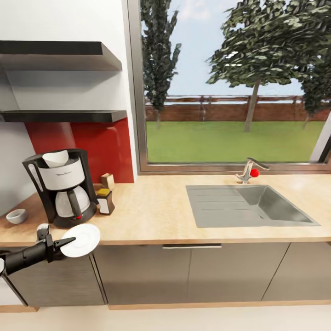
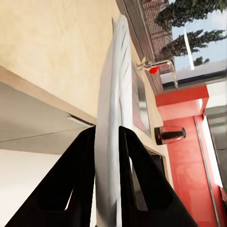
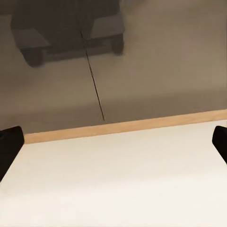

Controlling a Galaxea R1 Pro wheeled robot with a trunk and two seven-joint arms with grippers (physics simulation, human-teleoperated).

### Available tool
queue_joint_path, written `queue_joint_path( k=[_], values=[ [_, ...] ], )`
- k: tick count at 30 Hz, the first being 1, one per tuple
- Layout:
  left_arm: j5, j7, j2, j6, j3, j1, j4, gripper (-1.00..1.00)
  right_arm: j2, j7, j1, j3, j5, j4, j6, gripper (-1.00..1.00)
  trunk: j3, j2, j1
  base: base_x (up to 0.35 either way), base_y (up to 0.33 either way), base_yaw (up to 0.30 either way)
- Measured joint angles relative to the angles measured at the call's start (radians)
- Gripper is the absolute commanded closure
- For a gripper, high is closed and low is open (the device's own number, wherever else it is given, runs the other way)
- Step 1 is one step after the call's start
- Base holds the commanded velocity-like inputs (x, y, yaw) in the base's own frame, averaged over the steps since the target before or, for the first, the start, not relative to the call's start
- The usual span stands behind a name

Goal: Set up a coffee station on the kitchen countertop: keep the coffee maker on the countertop, move the bottle of coffee from the kitchen shelf to the counter next to the coffee maker, place a paper coffee filter on top of the coffee maker, put the saucer next to the coffee maker with the coffee cup on the saucer, and place the electric kettle next to the coffee maker.

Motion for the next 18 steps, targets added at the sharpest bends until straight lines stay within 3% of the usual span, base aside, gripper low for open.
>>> queue_joint_path(
  k=[4,7,18],
  values=[
    [-0.006,-0.001,0.002,-0.018,0.042,0.003,0.008,1.00,0.005,0.001,0.000,0.000,-0.003,0.000,-0.001,-1.00,0.000,0.000,0.000,0.006,0.304,0.000],
    [-0.012,-0.001,0.002,-0.050,0.055,0.014,0.008,1.00,0.001,0.000,0.000,-0.001,-0.001,0.001,0.000,-1.00,0.000,0.000,0.000,0.001,0.305,0.000],
    [-0.011,0.001,0.002,-0.062,0.058,0.032,0.001,1.00,0.002,-0.001,0.000,0.000,0.000,0.002,0.001,-1.00,0.000,0.000,0.000,-0.065,0.305,0.000]
  ],
)
